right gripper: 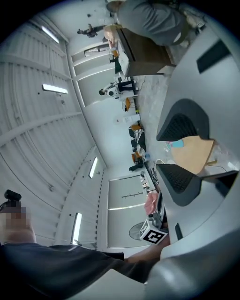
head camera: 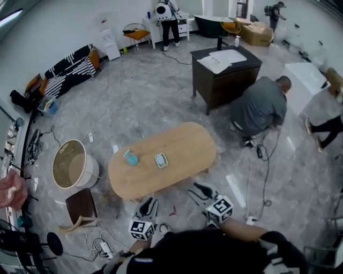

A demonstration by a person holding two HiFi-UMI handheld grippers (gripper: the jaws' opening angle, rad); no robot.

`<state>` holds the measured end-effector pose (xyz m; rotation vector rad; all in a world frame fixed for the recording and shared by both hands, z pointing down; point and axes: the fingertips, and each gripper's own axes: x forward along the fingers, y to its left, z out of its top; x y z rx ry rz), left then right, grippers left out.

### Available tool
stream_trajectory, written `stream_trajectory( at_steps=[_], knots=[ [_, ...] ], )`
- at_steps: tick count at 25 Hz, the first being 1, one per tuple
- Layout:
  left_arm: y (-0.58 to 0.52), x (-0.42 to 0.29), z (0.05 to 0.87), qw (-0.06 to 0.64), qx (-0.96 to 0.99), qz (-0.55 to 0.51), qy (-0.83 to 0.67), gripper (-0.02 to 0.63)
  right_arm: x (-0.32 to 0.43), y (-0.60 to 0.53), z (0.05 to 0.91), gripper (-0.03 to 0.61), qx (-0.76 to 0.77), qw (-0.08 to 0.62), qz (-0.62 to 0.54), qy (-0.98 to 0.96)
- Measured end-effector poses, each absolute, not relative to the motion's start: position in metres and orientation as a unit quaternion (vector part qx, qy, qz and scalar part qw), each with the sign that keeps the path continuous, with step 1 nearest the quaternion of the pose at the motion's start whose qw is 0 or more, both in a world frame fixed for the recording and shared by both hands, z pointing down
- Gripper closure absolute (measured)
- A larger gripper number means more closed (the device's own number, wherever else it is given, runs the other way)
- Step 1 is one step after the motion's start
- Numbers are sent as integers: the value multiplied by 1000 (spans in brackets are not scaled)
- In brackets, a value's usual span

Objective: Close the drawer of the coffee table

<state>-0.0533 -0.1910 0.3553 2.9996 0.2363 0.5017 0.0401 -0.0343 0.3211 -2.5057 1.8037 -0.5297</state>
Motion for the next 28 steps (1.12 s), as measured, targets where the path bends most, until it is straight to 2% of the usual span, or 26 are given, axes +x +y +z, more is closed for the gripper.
stream_trajectory(
  at_steps=[9, 17, 20, 22, 24, 28],
  knots=[
    [-138, -15, 263, 13, 978, 96, 186, 517, 50, -2, 227, 425, -824, 21, -73, 561],
    [-120, 15, 186, 17, 974, 54, 221, 517, 63, 20, 159, 436, -838, 52, -17, 543],
    [-124, 15, 169, 16, 975, 46, 219, 522, 56, 22, 145, 481, -833, 65, -14, 549],
    [-127, 14, 159, 10, 974, 48, 221, 532, 54, 22, 136, 541, -828, 76, -11, 555],
    [-129, 11, 151, 1, 972, 47, 229, 568, 54, 23, 129, 549, -826, 79, -2, 558],
    [-118, 5, 134, 6, 965, 41, 258, 595, 55, 33, 120, 558, -830, 71, 15, 552]
  ],
)
